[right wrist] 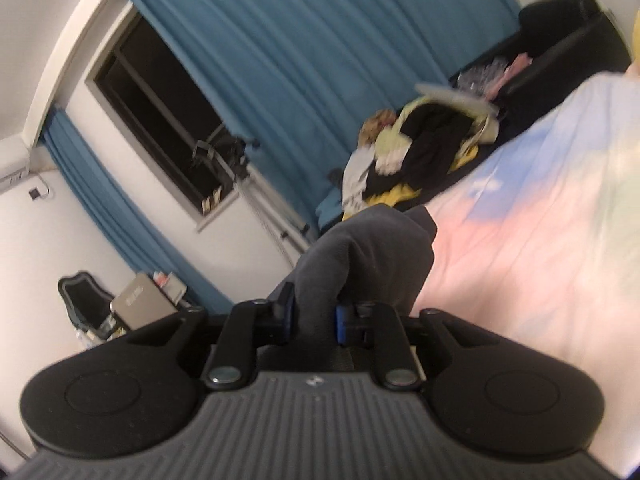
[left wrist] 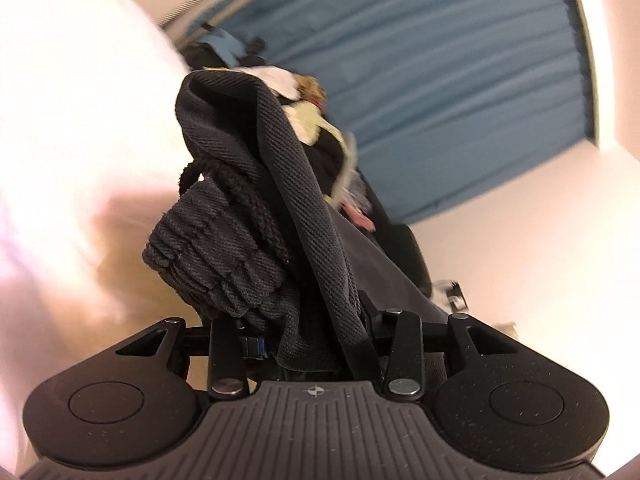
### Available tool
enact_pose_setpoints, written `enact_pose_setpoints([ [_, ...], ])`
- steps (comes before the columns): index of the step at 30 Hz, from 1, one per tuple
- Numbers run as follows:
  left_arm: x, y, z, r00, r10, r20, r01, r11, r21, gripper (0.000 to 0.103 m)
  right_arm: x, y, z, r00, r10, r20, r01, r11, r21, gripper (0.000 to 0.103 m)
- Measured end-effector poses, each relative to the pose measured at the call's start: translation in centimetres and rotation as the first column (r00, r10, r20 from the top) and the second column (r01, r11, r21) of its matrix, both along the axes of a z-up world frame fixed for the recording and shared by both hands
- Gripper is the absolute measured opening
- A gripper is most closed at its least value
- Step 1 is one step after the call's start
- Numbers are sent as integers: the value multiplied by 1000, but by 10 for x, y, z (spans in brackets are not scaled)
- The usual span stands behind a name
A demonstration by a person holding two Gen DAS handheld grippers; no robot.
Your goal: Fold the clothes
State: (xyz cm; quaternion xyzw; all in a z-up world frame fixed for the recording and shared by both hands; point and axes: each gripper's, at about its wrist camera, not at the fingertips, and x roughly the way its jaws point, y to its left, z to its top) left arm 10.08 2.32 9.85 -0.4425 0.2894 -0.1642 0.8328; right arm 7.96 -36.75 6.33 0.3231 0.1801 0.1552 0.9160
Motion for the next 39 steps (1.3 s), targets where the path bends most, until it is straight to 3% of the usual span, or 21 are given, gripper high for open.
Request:
enact_pose_setpoints([
  [2, -74, -42, -12, 999, -38, 24, 38, 999, 9, 44, -8, -31, 14, 999, -30, 24, 30, 1000, 6, 19],
  [3, -63, -59, -8, 998, -57, 34, 57, 998, 12, 44, -13, -48, 21, 998, -45, 37, 45, 999, 4, 19],
  [4, -76, -75, -10, 996, -79, 45, 78, 997, 15, 44, -17, -63, 26, 997, -60, 48, 60, 998, -1, 19],
  [5, -119, -90, -19, 993, -103, 54, 103, 995, 19, 44, -21, -81, 31, 995, -80, 58, 80, 997, -5, 19],
  [6, -135, -107, -22, 990, -129, 61, 128, 991, 25, 44, -25, -100, 33, 993, -101, 63, 101, 995, -6, 20],
  [8, -122, -146, -16, 980, -189, 67, 186, 981, 48, 44, -31, -137, 37, 987, -143, 70, 144, 990, -8, 20],
  [10, -147, -181, -25, 968, -245, 57, 243, 969, 46, 44, -32, -164, 21, 981, -187, 50, 188, 982, -2, 20],
  [11, -138, -193, -34, 961, -271, 51, 269, 962, 46, 44, -32, -177, 13, 977, -209, 39, 210, 978, 0, 20],
  [13, -58, -207, -54, 947, -318, 40, 316, 947, 60, 44, -32, -203, -4, 967, -253, 17, 253, 967, 5, 20],
  [14, -37, -220, -63, 940, -339, 33, 336, 940, 64, 44, -33, -216, -12, 961, -275, 6, 275, 961, 7, 20],
  [17, -8, -263, -88, 917, -398, 12, 396, 914, 89, 44, -33, -256, -37, 940, -339, -27, 339, 941, 11, 20],
  [20, 20, -289, -131, 879, -477, -15, 474, 870, 137, 44, -33, -295, -63, 914, -400, -61, 402, 916, 13, 20],
  [23, 107, -296, -186, 851, -521, -72, 523, 825, 214, 44, -37, -307, -122, 894, -419, -158, 429, 903, 36, 20],
  [26, 131, -304, -215, 807, -589, -43, 577, 771, 269, 46, -41, -318, -182, 866, -429, -257, 456, 888, 58, 24],
  [29, 121, -300, -218, 795, -606, -27, 589, 761, 273, 47, -43, -329, -212, 886, -395, -245, 429, 897, 107, 29],
  [33, 118, -296, -221, 792, -608, -56, 601, 760, 247, 52, -40, -325, -207, 885, -399, -239, 426, 902, 73, 34],
  [35, 99, -287, -218, 782, -616, -95, 621, 758, 200, 59, -41, -322, -201, 886, -400, -235, 421, 906, 48, 46],
  [36, 89, -283, -215, 777, -620, -111, 629, 755, 187, 65, -42, -321, -197, 887, -398, -234, 418, 908, 41, 58],
  [38, 73, -271, -209, 776, -617, -130, 630, 754, 187, 76, -49, -312, -188, 890, -397, -224, 405, 914, -13, 65],
  [39, 64, -263, -204, 787, -604, -126, 616, 758, 213, 89, -53, -307, -183, 891, -400, -217, 399, 916, -50, 71],
])
